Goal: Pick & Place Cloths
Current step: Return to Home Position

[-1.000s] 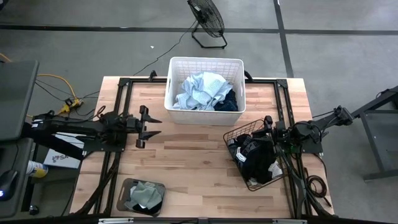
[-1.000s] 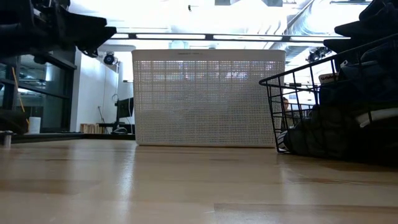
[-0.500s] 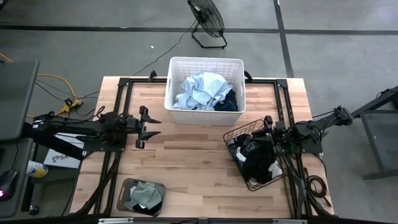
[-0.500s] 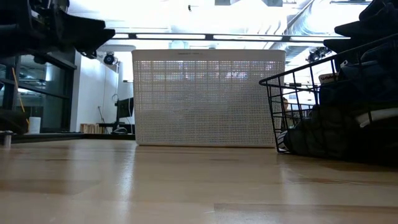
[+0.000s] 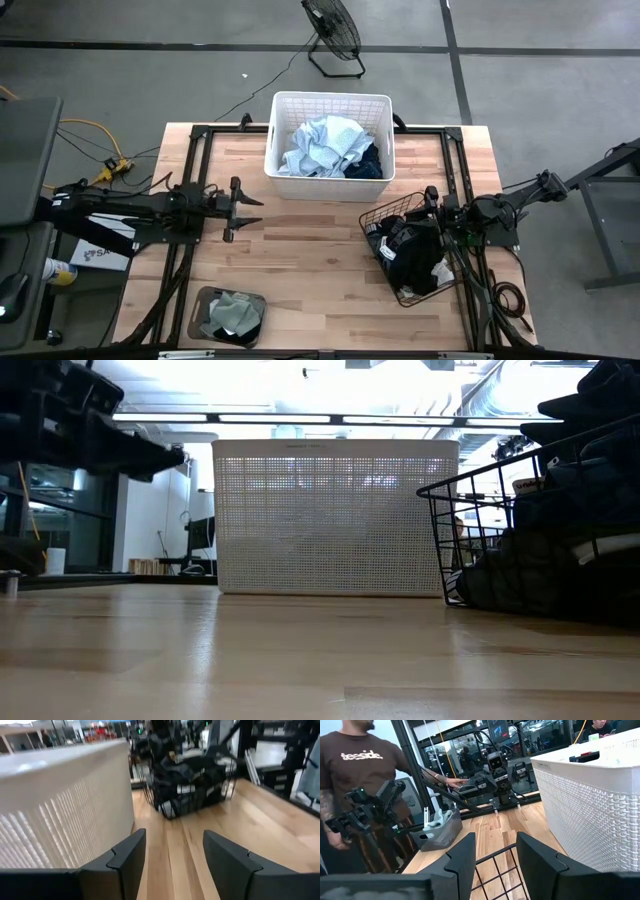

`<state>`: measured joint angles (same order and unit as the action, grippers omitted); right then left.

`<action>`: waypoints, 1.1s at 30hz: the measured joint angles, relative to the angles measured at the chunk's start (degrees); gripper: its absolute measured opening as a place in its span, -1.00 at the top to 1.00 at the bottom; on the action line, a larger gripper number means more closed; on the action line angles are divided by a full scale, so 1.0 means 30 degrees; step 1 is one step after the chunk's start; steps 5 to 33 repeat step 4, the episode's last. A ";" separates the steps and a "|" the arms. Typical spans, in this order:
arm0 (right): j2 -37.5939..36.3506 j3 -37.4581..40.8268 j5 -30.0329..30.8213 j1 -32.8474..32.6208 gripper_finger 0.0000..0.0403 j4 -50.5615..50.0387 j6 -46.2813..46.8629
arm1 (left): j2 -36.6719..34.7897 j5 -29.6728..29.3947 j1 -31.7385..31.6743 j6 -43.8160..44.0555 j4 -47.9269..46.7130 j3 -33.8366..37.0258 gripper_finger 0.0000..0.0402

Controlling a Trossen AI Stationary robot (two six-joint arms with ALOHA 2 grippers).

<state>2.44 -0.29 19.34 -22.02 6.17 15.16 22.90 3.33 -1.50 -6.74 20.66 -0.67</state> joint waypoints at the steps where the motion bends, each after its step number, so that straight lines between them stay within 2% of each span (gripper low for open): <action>1: 0.0000 0.0003 -0.0001 0.0006 0.33 0.0000 0.0000 | 0.0000 0.0000 0.0000 0.0004 -0.0339 0.0000 0.04; 4: 0.0000 -0.0002 0.0003 -0.0001 0.33 0.0002 0.0000 | 0.0000 0.0000 0.0000 -0.0002 -0.1332 0.0000 0.04; 33: 0.0000 -0.0002 0.0003 -0.0001 0.33 0.0002 0.0000 | 0.0000 0.0000 0.0000 -0.0002 -0.1332 0.0000 0.04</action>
